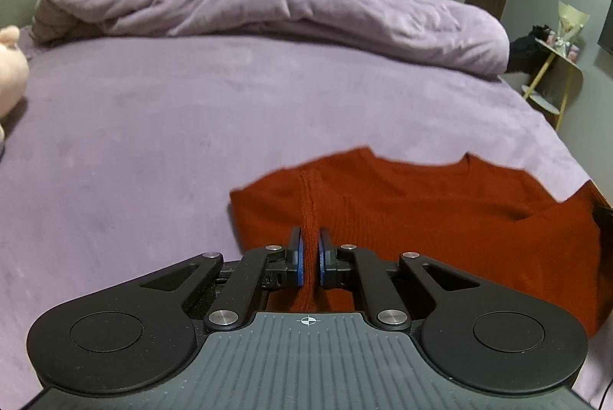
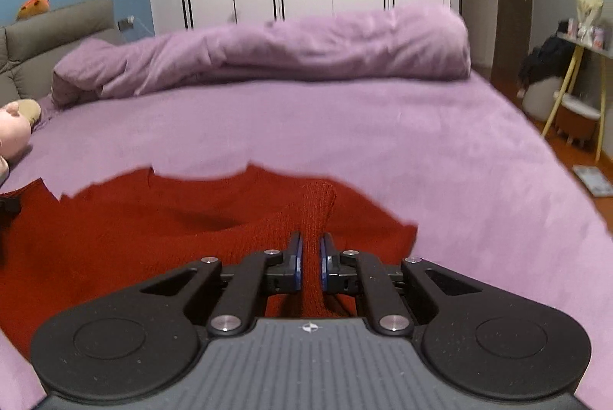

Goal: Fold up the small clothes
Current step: 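Grasp the folded cardigan edge with both grippers and lift it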

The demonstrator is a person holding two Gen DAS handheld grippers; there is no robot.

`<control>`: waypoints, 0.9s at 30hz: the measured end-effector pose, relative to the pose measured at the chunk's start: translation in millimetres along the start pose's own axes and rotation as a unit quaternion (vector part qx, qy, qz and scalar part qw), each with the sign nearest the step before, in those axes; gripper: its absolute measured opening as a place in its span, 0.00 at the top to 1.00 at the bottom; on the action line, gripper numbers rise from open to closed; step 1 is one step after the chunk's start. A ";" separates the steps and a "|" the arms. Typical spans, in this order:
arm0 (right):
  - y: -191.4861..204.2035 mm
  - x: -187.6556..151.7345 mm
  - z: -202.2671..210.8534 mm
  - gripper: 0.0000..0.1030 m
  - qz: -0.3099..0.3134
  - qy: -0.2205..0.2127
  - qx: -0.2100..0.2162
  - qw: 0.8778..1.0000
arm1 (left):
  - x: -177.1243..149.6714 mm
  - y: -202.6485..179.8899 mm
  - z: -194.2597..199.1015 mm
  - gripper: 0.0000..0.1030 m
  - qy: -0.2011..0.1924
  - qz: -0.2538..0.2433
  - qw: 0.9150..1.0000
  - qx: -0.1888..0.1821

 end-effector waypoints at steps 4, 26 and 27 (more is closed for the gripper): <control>6.5 18.8 9.4 0.92 0.013 -0.023 -0.007 1.000 | 13.9 -2.2 9.1 0.92 -0.017 -0.003 1.000 0.010; 7.7 61.3 -16.4 0.93 0.010 -0.053 -0.062 0.997 | 58.5 -5.2 -8.7 0.91 -0.056 -0.010 0.997 0.044; 6.3 61.7 -20.6 0.93 0.009 -0.053 -0.067 0.996 | 61.5 -6.7 -14.2 0.91 -0.058 -0.012 0.997 0.048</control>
Point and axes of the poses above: each gripper's, at about its wrist camera, not at the fingertips, and z roughly against the way its jaws point, y to its left, x to its top, the point moved 7 cm from there along -z, roughly the way its jaws point
